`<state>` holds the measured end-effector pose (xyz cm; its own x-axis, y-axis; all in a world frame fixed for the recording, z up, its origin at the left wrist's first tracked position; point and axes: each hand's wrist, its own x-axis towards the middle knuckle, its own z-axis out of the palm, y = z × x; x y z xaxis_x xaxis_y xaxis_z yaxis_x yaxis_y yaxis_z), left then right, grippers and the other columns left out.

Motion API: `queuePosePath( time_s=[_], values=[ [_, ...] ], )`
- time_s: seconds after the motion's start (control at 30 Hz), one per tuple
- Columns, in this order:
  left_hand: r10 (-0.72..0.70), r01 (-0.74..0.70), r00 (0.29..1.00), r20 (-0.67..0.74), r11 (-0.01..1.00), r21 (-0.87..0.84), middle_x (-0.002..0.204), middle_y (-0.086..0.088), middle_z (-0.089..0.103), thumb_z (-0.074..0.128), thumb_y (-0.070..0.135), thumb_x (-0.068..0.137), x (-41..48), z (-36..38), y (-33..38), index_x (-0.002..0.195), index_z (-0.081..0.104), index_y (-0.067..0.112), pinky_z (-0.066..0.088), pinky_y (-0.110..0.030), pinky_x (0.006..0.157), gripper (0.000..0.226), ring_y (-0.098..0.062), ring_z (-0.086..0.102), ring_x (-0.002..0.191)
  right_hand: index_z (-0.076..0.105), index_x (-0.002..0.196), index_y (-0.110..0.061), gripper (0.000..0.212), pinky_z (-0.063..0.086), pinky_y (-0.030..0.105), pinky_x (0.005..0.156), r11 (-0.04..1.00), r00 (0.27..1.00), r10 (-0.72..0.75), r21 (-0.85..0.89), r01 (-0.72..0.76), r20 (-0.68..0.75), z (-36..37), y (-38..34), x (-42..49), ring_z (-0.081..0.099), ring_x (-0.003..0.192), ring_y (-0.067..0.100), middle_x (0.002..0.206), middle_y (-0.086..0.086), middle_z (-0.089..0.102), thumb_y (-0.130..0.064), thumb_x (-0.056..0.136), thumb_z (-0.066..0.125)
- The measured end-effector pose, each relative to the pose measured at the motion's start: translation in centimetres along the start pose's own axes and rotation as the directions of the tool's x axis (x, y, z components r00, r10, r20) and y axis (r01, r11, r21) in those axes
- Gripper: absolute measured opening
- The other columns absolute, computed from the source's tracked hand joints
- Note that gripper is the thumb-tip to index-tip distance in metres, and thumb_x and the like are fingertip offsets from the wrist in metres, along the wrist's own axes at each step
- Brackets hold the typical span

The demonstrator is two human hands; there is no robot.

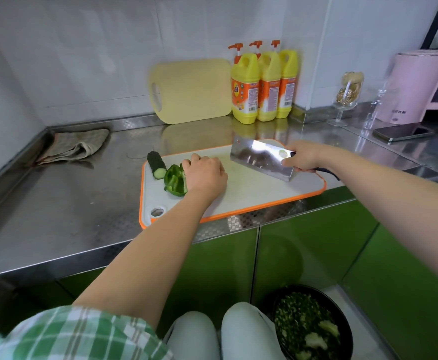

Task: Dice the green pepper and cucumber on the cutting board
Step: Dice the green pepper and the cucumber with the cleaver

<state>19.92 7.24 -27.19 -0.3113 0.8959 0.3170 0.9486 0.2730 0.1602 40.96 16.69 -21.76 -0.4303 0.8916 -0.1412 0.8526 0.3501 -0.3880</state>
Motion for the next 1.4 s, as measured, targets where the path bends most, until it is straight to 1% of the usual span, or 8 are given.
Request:
queuePosePath(
  time_s=[0.17, 0.3, 0.43, 0.63, 0.83, 1.03, 1.17, 1.4],
  values=[
    [0.007, -0.007, 1.0, -0.011, 1.0, -0.008, 0.101, -0.004, 0.065, 0.045, 0.025, 0.089, 0.2, 0.3, -0.2, 0.1, 0.068, 0.023, 0.029, -0.04, 0.086, 0.025, -0.03, 0.043, 0.106, 0.047, 0.082, -0.012, 0.015, 0.032, 0.027, 0.048, 0.997, 0.997, -0.065, -0.045, 0.064, -0.03, 0.5, -1.7, 0.2, 0.045, 0.054, 0.024, 0.075, 0.015, 0.055, -0.017, 0.095, 0.052],
    [0.009, -0.009, 1.0, -0.027, 1.0, -0.003, 0.099, -0.005, 0.066, 0.044, 0.025, 0.091, 0.2, 0.3, -0.4, 0.099, 0.067, 0.019, 0.028, -0.039, 0.083, 0.025, -0.03, 0.044, 0.105, 0.053, 0.111, -0.001, 0.022, 0.033, 0.028, 0.05, 0.997, 0.997, -0.025, 0.075, 0.019, 0.075, 0.5, -2.2, 0.0, 0.042, 0.052, 0.023, 0.067, 0.008, 0.054, -0.017, 0.096, 0.054],
    [0.017, -0.017, 1.0, -0.009, 0.999, -0.027, 0.103, -0.004, 0.065, 0.046, 0.025, 0.089, 0.0, -0.1, -0.6, 0.101, 0.068, 0.024, 0.029, -0.039, 0.086, 0.025, -0.03, 0.043, 0.108, 0.052, 0.126, 0.002, 0.034, 0.034, 0.027, 0.048, 0.995, 0.998, 0.048, 0.084, -0.045, -0.034, 0.9, -2.2, -0.2, 0.044, 0.053, 0.024, 0.078, 0.016, 0.056, -0.015, 0.097, 0.051],
    [0.008, -0.009, 1.0, -0.026, 0.999, -0.038, 0.104, -0.005, 0.063, 0.045, 0.028, 0.091, -0.4, -0.3, -1.5, 0.103, 0.068, 0.021, 0.029, -0.039, 0.087, 0.026, -0.029, 0.043, 0.109, 0.05, 0.104, -0.006, 0.009, 0.03, 0.019, 0.037, 0.98, 0.996, 0.055, 0.186, -0.067, 0.067, 1.7, -2.7, -1.0, 0.035, 0.045, 0.018, 0.064, 0.008, 0.048, -0.013, 0.098, 0.051],
    [0.028, -0.031, 0.995, -0.095, 0.999, -0.028, 0.118, -0.005, 0.059, 0.049, 0.04, 0.092, -1.3, -1.4, -3.2, 0.111, 0.064, 0.024, 0.028, -0.038, 0.093, 0.029, -0.028, 0.043, 0.116, 0.05, 0.079, -0.008, 0.016, 0.03, 0.02, 0.039, 0.935, 0.994, 0.082, 0.339, -0.1, 0.065, 2.3, -4.1, -1.3, 0.036, 0.047, 0.017, 0.062, 0.009, 0.048, -0.006, 0.094, 0.048],
    [-0.003, -0.006, 0.984, -0.176, 0.999, -0.052, 0.12, -0.006, 0.059, 0.042, 0.036, 0.097, -2.9, -2.8, -6.0, 0.116, 0.062, 0.019, 0.029, -0.037, 0.091, 0.032, -0.029, 0.044, 0.115, 0.058, 0.091, 0.003, 0.012, 0.037, 0.025, 0.045, 0.955, 0.98, 0.199, 0.225, -0.194, 0.002, 3.1, -5.0, -1.6, 0.047, 0.053, 0.023, 0.068, 0.015, 0.056, -0.004, 0.093, 0.049],
    [-0.022, 0.015, 0.978, -0.207, 0.999, -0.036, 0.116, -0.008, 0.059, 0.044, 0.034, 0.094, -3.7, -3.2, -7.6, 0.114, 0.063, 0.019, 0.032, -0.039, 0.091, 0.031, -0.031, 0.045, 0.11, 0.05, 0.082, -0.004, 0.017, 0.036, 0.024, 0.043, 0.917, 0.997, 0.079, 0.392, -0.073, 0.001, 3.5, -6.4, -2.6, 0.042, 0.048, 0.021, 0.063, 0.013, 0.051, -0.007, 0.098, 0.044],
    [0.043, -0.045, 0.999, 0.019, 0.995, 0.092, 0.125, -0.01, 0.047, 0.043, 0.078, 0.071, -5.3, -3.6, -7.8, 0.133, 0.051, 0.024, 0.024, -0.047, 0.109, 0.083, -0.03, 0.035, 0.12, 0.047, 0.093, 0.003, 0.012, 0.038, 0.025, 0.043, 0.915, 0.976, 0.186, 0.342, -0.213, 0.111, 4.3, -6.8, -3.0, 0.044, 0.048, 0.021, 0.064, 0.017, 0.053, -0.006, 0.1, 0.042]
  ],
)
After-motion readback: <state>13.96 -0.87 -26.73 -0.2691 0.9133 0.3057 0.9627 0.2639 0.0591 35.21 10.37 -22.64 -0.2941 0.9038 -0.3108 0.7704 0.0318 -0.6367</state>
